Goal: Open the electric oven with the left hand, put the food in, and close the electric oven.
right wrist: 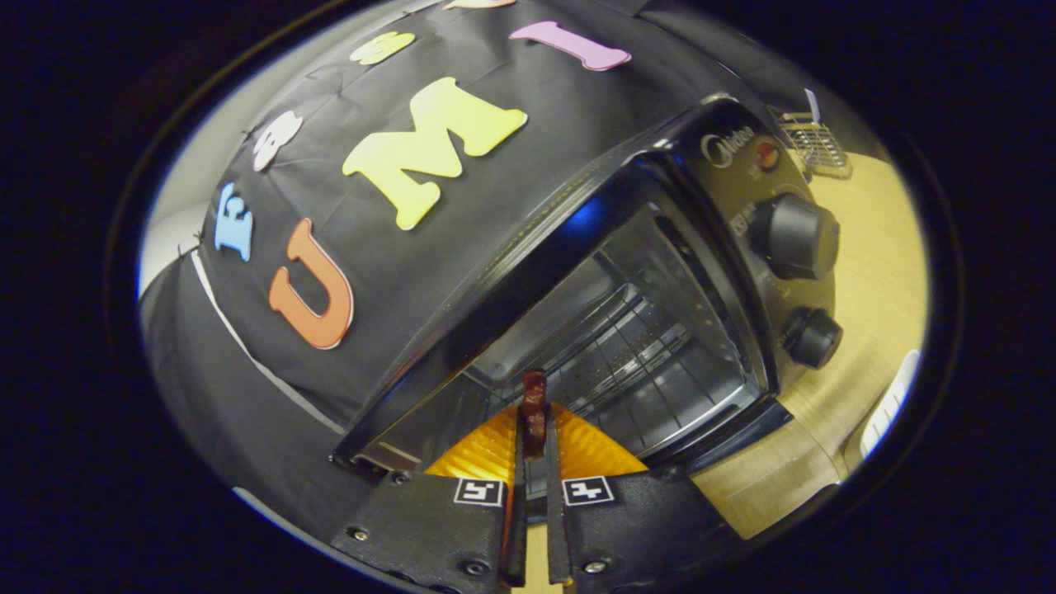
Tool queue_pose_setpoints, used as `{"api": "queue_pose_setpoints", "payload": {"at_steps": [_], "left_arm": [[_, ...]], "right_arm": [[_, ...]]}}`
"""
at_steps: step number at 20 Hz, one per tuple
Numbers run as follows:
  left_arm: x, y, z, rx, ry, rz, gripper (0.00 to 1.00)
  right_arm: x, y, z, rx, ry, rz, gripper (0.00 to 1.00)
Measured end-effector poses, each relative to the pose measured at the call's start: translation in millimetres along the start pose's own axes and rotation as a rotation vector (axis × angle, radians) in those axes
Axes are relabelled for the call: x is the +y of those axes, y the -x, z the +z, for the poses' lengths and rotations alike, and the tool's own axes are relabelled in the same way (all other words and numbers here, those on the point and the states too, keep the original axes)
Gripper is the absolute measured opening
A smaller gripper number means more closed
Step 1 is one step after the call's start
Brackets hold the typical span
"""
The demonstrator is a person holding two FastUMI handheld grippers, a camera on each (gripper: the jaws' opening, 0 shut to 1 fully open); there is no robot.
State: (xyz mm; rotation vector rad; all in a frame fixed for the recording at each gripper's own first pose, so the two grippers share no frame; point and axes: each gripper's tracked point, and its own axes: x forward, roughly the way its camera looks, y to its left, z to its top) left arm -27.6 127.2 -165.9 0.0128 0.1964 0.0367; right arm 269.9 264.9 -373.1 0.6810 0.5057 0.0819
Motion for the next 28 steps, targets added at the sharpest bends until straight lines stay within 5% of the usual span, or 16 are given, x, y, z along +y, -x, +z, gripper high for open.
{"api": "queue_pose_setpoints", "payload": {"at_steps": [6,8,9,12,20,28], "left_arm": [[4,0,-2,0.001,-0.007,0.007,0.96],[1,-2,-6,0.013,-0.01,-0.002,0.96],[-1,-3,-9,0.019,-0.015,-0.006,0.96],[-8,-7,-17,0.045,-0.03,-0.013,0.96],[-34,-26,-46,0.125,-0.019,-0.054,0.96],[-112,-53,-97,0.267,-0.047,-0.179,0.97]], "right_arm": [[-9,-6,1,-0.027,0.226,-0.136,0.24],[-9,7,2,-0.071,0.344,-0.179,0.51],[-2,18,3,-0.098,0.384,-0.17,0.52],[9,55,-14,-0.075,0.431,-0.133,0.93],[21,138,-11,-0.058,0.495,-0.046,0.94],[29,222,83,-0.291,0.656,-0.025,0.98]]}}
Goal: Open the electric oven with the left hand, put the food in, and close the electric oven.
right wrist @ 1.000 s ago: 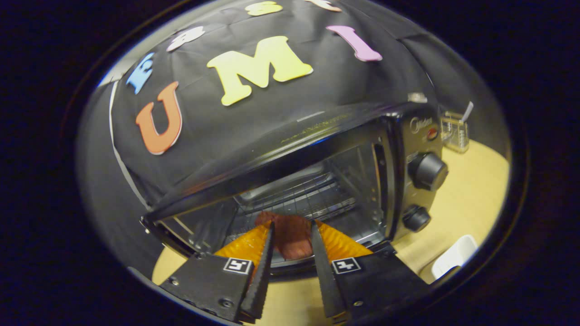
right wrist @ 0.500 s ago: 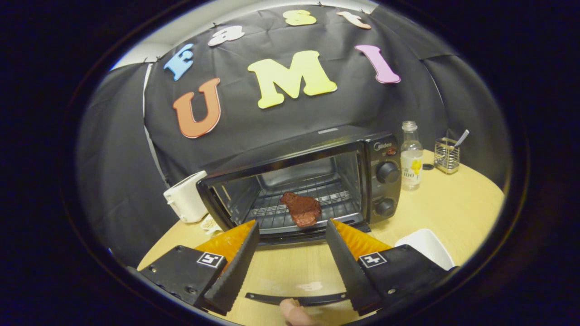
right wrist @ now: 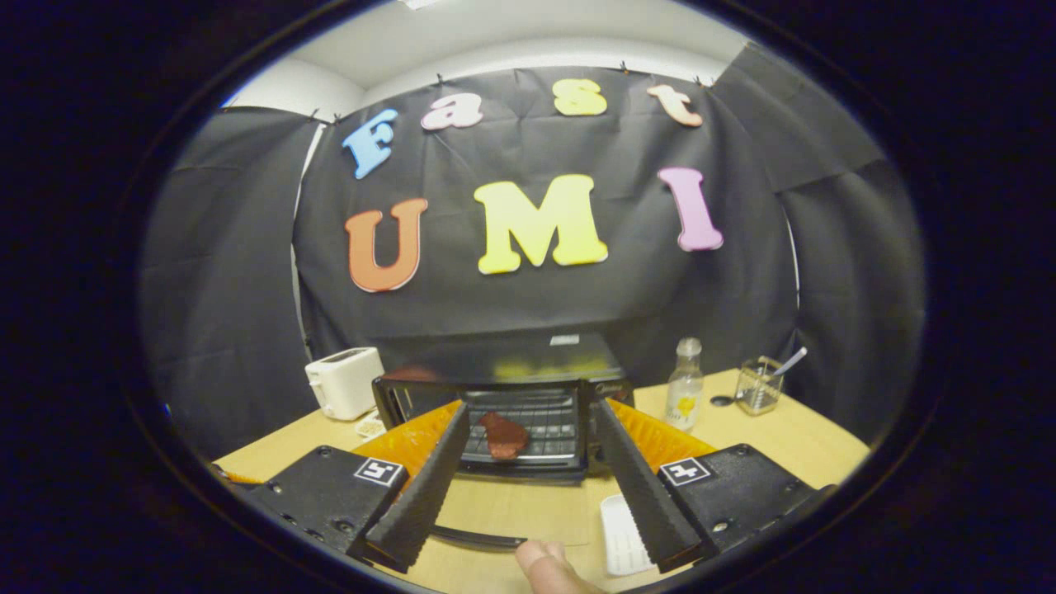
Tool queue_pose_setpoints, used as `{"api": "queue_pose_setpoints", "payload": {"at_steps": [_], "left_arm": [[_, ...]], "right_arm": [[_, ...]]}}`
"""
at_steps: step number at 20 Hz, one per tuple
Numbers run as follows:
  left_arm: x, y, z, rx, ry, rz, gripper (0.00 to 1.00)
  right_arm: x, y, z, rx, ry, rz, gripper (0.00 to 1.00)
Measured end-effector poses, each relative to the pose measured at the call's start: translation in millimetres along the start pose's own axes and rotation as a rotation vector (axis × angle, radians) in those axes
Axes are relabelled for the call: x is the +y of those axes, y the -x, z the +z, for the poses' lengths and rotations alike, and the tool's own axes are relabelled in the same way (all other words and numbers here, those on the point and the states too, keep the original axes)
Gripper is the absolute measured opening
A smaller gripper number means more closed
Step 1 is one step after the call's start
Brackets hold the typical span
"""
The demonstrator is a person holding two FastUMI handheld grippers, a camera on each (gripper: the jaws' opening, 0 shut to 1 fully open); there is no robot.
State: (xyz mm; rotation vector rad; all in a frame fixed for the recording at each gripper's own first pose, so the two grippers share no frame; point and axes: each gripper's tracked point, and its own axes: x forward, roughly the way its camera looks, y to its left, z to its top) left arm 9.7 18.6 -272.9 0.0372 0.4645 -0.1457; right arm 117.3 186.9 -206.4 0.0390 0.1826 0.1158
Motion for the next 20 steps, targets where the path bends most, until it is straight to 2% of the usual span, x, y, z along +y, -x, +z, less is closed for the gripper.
{"api": "queue_pose_setpoints", "payload": {"at_steps": [2,7,13,15,17,18,20], "left_arm": [[-17,-14,-11,0.039,0.003,-0.031,0.97],[-58,-44,-33,0.117,-0.011,-0.086,0.97],[-99,-81,-50,0.204,-0.017,-0.128,0.97],[-103,-92,-55,0.227,-0.048,-0.118,0.97],[-100,-95,-67,0.279,-0.076,-0.073,0.97],[-100,-98,-69,0.29,-0.084,-0.052,0.96],[-99,-101,-67,0.286,-0.113,-0.02,0.96]], "right_arm": [[-14,11,20,-0.033,0.002,-0.006,0.96],[-59,30,64,-0.112,0.038,-0.054,0.98],[-103,47,99,-0.18,0.055,-0.074,0.98],[-124,52,103,-0.203,0.062,-0.101,0.98],[-143,57,103,-0.217,0.052,-0.119,0.98],[-151,59,103,-0.222,0.041,-0.124,0.96],[-166,60,100,-0.219,0.024,-0.135,0.98]]}}
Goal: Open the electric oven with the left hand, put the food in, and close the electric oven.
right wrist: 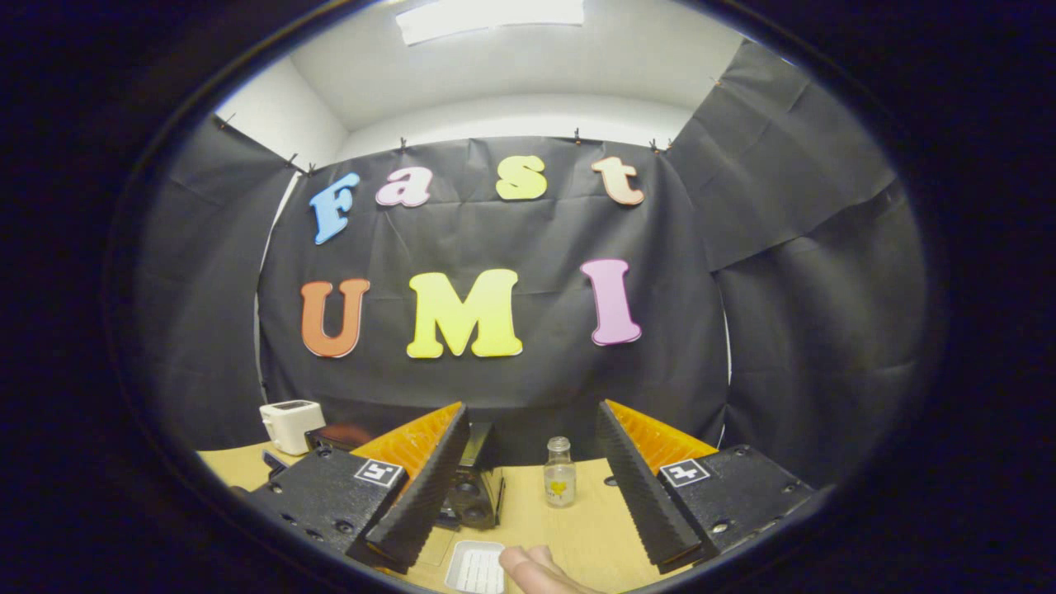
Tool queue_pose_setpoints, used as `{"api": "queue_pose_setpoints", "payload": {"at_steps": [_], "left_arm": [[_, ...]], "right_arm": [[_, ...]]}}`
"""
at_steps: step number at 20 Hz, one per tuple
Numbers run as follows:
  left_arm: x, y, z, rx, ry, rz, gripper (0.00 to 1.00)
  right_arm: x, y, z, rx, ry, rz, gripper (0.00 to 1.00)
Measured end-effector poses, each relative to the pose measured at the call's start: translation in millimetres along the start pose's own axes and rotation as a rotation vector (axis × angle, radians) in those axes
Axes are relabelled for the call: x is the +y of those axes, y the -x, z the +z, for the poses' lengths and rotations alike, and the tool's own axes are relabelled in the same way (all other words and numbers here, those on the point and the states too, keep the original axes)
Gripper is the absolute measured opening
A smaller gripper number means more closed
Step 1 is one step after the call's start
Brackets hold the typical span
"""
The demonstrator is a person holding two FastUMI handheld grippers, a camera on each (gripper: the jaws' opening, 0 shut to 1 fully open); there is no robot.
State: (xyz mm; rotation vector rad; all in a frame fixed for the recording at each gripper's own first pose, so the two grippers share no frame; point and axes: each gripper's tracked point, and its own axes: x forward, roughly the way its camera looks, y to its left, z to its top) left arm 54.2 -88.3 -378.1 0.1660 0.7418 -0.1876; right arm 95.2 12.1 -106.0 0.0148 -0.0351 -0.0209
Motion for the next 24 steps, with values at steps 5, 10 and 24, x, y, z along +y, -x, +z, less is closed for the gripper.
{"api": "queue_pose_setpoints", "payload": {"at_steps": [5,10,24], "left_arm": [[1,-2,-1,0.018,0.021,0.027,0.96],[1,4,9,-0.005,0.032,0.03,0.96],[18,32,85,-0.181,0.028,0.034,0.95]], "right_arm": [[-30,5,-10,0.046,-0.017,-0.023,0.98],[-43,31,-10,0.083,-0.008,-0.031,0.98],[-65,99,7,0.051,0.027,-0.089,0.96]]}}
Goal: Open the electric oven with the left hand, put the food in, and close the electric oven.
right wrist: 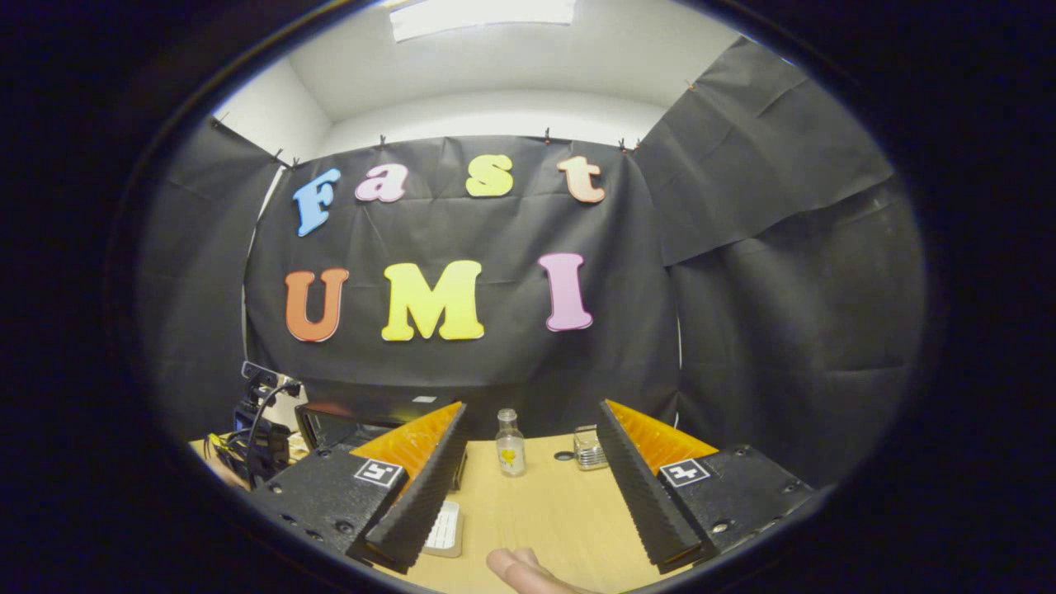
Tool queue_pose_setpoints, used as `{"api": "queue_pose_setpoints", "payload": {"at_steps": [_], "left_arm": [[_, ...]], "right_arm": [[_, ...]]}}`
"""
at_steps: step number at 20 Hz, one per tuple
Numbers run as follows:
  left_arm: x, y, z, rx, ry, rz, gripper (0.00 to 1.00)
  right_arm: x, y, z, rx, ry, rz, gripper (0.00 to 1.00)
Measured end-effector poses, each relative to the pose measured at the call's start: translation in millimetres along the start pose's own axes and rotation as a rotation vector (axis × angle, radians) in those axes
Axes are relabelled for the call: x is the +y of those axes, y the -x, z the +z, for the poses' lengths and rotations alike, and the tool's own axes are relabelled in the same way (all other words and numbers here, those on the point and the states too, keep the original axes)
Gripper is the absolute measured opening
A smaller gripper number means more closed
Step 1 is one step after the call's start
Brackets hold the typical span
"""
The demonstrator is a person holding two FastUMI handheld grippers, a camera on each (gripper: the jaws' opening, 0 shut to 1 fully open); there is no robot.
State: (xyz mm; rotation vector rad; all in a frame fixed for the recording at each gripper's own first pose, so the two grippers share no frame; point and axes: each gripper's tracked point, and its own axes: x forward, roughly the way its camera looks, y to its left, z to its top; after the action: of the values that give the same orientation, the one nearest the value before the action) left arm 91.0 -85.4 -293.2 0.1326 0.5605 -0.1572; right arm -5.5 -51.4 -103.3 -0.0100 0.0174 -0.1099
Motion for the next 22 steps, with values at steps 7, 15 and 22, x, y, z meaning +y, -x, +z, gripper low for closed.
{"api": "queue_pose_setpoints", "payload": {"at_steps": [7,15,22], "left_arm": [[5,-4,29,-0.075,0.024,-0.01,0.96],[9,-30,71,-0.141,-0.001,0.016,0.97],[21,-11,92,-0.18,0.02,0.059,0.95]], "right_arm": [[-3,3,2,0.008,-0.013,-0.015,0.96],[-8,9,3,0.023,0.017,-0.004,0.98],[10,0,24,0.04,0.101,0.03,0.98]]}}
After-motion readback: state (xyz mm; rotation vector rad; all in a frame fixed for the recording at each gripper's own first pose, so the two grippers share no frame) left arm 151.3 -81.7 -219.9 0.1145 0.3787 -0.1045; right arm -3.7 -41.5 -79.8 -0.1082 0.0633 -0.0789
